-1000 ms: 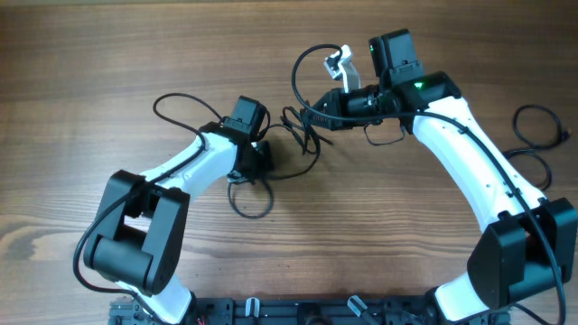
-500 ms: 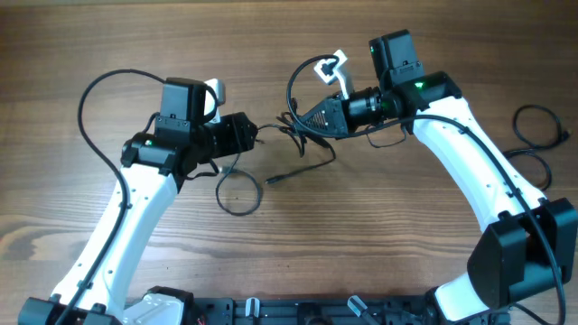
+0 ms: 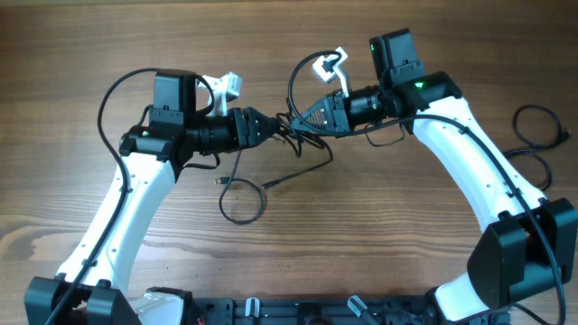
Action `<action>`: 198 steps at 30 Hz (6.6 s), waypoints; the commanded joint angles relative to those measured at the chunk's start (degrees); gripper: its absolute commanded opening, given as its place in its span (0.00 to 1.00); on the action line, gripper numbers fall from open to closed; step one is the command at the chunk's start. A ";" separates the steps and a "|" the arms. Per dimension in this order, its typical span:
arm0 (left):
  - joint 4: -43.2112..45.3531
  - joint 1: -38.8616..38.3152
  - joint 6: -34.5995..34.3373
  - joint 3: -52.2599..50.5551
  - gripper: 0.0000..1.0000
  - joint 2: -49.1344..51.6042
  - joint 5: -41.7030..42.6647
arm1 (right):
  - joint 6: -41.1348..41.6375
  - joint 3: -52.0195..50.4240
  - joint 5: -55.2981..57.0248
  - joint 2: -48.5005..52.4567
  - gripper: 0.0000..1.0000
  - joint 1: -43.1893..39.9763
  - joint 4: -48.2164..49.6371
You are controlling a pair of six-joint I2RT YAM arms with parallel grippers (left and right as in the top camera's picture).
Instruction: Untangle cables
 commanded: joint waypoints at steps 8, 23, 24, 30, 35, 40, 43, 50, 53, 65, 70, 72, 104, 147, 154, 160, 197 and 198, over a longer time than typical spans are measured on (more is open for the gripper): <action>7.21 -2.45 5.97 0.44 0.49 -0.44 12.90 | 17.86 0.68 2.60 -1.05 0.04 -0.24 5.05; 8.61 -10.12 -5.03 0.44 0.16 -0.55 -7.78 | 17.70 0.68 3.89 -1.05 0.04 -0.24 5.84; 8.35 -9.81 -5.03 0.44 0.13 -0.55 -7.78 | 17.73 0.63 4.81 -1.05 0.04 -0.24 5.84; 2.64 -7.30 -1.81 0.44 0.04 -0.55 -7.76 | 17.75 0.59 13.84 -1.05 0.04 -0.24 3.96; -4.02 -2.93 2.03 0.44 0.04 -0.55 -7.21 | 17.66 0.59 16.76 -1.05 0.04 -0.24 2.60; -7.21 -5.01 25.66 0.44 0.04 -0.52 2.16 | 19.52 0.57 13.92 -1.05 0.09 -0.11 1.46; -8.44 -6.95 40.30 0.31 0.04 -0.52 1.92 | 18.40 0.57 14.01 -1.05 0.24 -0.11 -0.74; -10.27 -8.39 36.74 0.31 0.74 2.34 -2.05 | 17.73 0.57 17.81 -1.05 0.28 -0.11 -1.97; -10.75 -8.39 33.83 0.31 0.81 2.43 -6.95 | 17.68 0.48 17.88 -0.96 0.30 -0.11 -3.13; -0.22 -6.56 -2.40 0.31 0.37 3.61 -31.50 | 17.86 0.48 28.96 -0.57 0.32 6.99 -7.45; -2.56 -4.28 -14.99 0.31 0.33 7.50 -37.35 | 12.17 0.48 36.68 -0.50 0.32 11.43 -5.79; -2.89 -2.95 -15.30 0.31 0.34 7.93 -33.68 | 9.27 0.48 40.79 -0.11 0.32 12.52 -2.84; -6.91 -1.88 -10.56 0.31 0.37 7.93 -32.15 | 18.71 4.52 39.32 6.64 0.37 14.12 -11.54; -7.13 -1.88 -10.54 0.31 0.39 7.93 -32.37 | 73.79 -4.24 56.24 3.98 0.35 25.07 -9.09; -7.13 -1.88 -10.54 0.31 0.39 7.93 -32.37 | 75.32 -4.42 56.54 5.51 0.31 25.46 -8.92; -7.21 -1.88 -10.54 0.31 0.39 7.93 -32.35 | 76.83 -4.42 56.43 6.84 0.26 27.06 -9.16; -7.98 -1.88 -10.54 0.31 0.39 7.93 -32.37 | 78.07 -4.42 59.91 8.50 0.18 27.69 -8.70; -7.98 -1.88 -10.54 0.31 0.39 7.93 -32.37 | 78.07 -4.42 59.84 8.50 0.18 27.69 -8.52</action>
